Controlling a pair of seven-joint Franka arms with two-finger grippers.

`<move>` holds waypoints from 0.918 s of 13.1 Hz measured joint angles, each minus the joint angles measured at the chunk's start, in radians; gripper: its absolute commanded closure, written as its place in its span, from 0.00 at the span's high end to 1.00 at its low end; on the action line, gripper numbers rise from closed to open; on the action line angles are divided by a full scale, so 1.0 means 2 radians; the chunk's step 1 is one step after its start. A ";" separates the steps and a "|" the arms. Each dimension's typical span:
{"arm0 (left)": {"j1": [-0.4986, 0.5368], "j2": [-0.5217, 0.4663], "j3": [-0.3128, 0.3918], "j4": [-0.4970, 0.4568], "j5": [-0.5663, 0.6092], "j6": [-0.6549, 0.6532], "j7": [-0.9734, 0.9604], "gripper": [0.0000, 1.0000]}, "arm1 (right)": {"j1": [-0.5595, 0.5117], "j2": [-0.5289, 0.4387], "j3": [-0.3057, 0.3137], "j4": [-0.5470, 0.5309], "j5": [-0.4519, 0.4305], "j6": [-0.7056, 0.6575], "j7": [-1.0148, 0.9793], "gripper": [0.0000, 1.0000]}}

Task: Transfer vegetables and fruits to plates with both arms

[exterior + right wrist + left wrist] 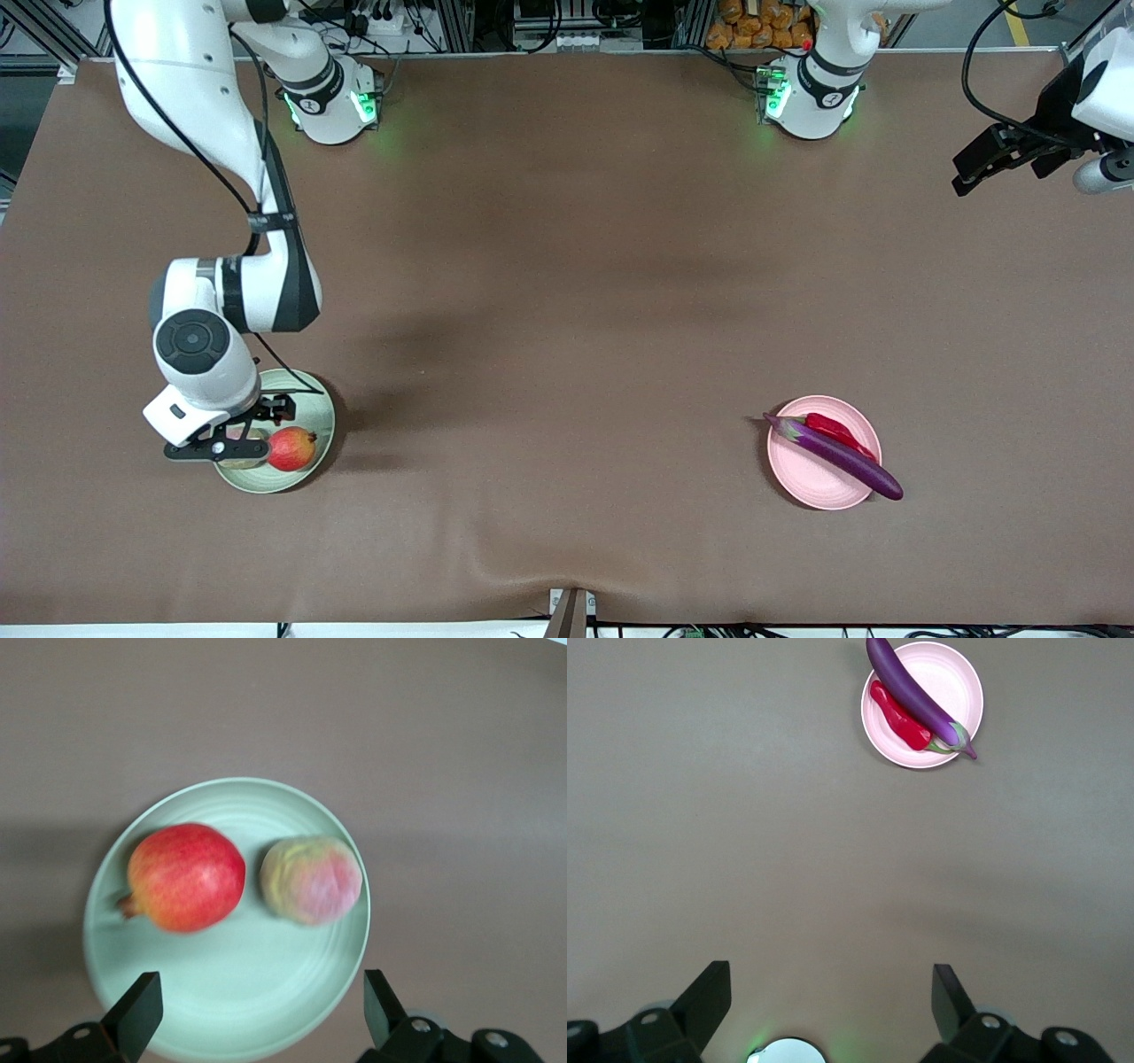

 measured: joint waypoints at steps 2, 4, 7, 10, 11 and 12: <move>0.000 0.000 0.000 -0.001 0.000 0.000 0.000 1.00 | 0.002 -0.048 0.008 0.003 0.012 -0.063 -0.001 1.00; 0.000 0.000 0.000 -0.001 0.000 0.000 0.000 1.00 | -0.004 -0.098 0.008 0.004 0.066 -0.116 -0.038 1.00; 0.000 0.000 0.000 -0.001 0.000 0.000 0.000 1.00 | -0.044 -0.166 0.004 0.004 0.116 -0.180 -0.086 1.00; 0.000 0.000 0.000 -0.001 0.000 0.000 0.000 1.00 | -0.065 -0.225 0.003 0.003 0.118 -0.237 -0.101 1.00; 0.000 0.000 0.000 -0.001 0.000 0.000 0.000 1.00 | -0.074 -0.241 0.007 0.003 0.116 -0.254 -0.101 1.00; 0.000 0.000 0.000 -0.001 0.000 0.000 0.000 1.00 | -0.092 -0.255 0.023 0.004 0.113 -0.270 -0.102 1.00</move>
